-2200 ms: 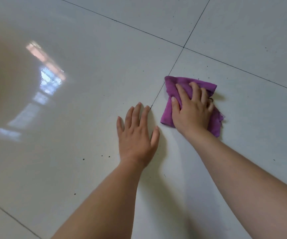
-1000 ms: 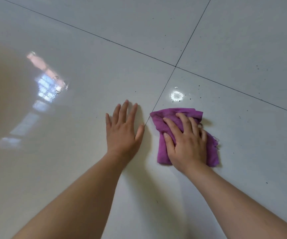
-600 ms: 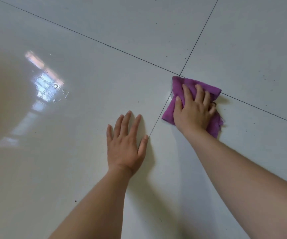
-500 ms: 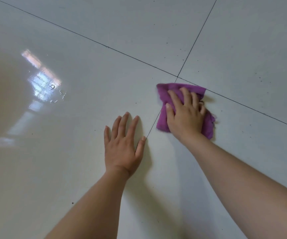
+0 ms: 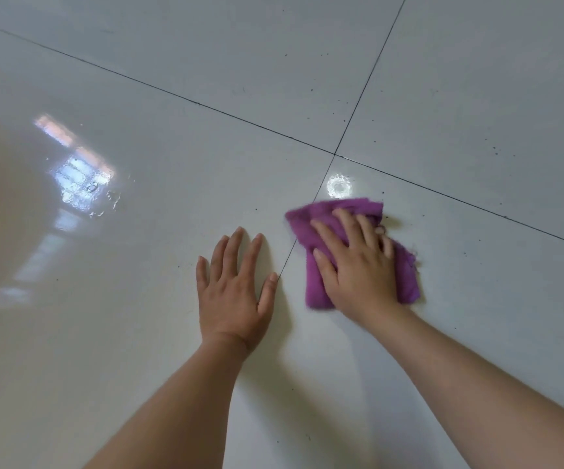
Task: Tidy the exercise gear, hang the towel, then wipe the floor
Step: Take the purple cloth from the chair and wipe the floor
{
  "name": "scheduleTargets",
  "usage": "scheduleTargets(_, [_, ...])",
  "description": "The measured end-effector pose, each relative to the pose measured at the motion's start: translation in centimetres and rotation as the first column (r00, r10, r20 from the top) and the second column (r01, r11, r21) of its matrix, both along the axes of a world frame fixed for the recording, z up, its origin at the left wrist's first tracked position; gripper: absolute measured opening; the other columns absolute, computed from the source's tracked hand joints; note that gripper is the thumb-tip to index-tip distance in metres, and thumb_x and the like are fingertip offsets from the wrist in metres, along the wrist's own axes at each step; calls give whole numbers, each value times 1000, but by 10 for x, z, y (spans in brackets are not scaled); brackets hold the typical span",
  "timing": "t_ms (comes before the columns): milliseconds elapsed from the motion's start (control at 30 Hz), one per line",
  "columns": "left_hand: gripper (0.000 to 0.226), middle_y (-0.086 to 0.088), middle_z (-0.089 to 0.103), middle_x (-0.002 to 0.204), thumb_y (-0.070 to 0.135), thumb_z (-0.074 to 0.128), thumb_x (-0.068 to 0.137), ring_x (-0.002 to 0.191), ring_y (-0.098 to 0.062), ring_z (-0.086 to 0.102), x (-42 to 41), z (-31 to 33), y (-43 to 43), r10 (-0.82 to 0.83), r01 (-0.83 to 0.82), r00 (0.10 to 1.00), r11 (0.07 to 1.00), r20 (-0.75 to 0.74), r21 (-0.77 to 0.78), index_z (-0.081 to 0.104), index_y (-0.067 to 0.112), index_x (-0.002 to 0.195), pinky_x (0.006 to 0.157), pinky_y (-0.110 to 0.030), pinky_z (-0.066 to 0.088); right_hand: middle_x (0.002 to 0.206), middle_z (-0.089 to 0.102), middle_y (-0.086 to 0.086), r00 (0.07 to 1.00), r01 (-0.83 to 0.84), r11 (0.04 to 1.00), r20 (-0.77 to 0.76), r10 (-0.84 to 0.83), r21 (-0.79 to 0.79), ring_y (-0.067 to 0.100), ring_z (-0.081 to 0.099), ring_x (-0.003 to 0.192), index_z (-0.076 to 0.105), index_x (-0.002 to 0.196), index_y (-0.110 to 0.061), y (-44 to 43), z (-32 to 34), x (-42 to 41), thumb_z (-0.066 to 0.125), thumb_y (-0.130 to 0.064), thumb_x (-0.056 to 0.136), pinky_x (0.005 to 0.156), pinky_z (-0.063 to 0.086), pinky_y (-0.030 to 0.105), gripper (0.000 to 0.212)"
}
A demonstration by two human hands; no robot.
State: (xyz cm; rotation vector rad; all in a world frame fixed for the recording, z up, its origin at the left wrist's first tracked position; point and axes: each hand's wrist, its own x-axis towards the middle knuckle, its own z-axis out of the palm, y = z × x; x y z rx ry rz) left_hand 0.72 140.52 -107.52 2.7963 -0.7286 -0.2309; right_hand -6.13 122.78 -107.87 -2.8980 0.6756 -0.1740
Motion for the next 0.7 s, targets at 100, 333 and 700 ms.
scheduleTargets(100, [61, 4, 17, 155, 54, 21, 88, 143, -17, 6, 1, 0, 1, 1, -1, 1000, 1000, -2, -1, 20, 35, 145, 115, -42, 0, 139, 47, 1, 998, -54, 998, -13, 54, -26, 24, 37, 125, 50, 130, -35, 0, 2, -52, 36, -45, 89, 99, 25, 43, 44])
scheduleTargets(333, [62, 5, 14, 156, 55, 18, 87, 143, -16, 4, -1, 1, -1, 3, -4, 1000, 1000, 9, 12, 18, 35, 146, 116, -41, -2, 140, 45, -1, 999, 1, 1000, -40, 0, 20, 22, 35, 126, 50, 129, -37, -3, 4, -56, 34, -46, 88, 96, 25, 41, 45])
scheduleTargets(700, [46, 2, 29, 151, 41, 33, 95, 138, -21, 28, -4, 21, 50, -135, 135, 991, 990, 18, -27, 35, 36, 140, 113, -50, 13, 139, 46, 1, 1000, -5, 1000, -11, 5, 15, 24, 37, 125, 52, 128, -36, -5, 3, -55, 32, -48, 87, 98, 32, 46, 47])
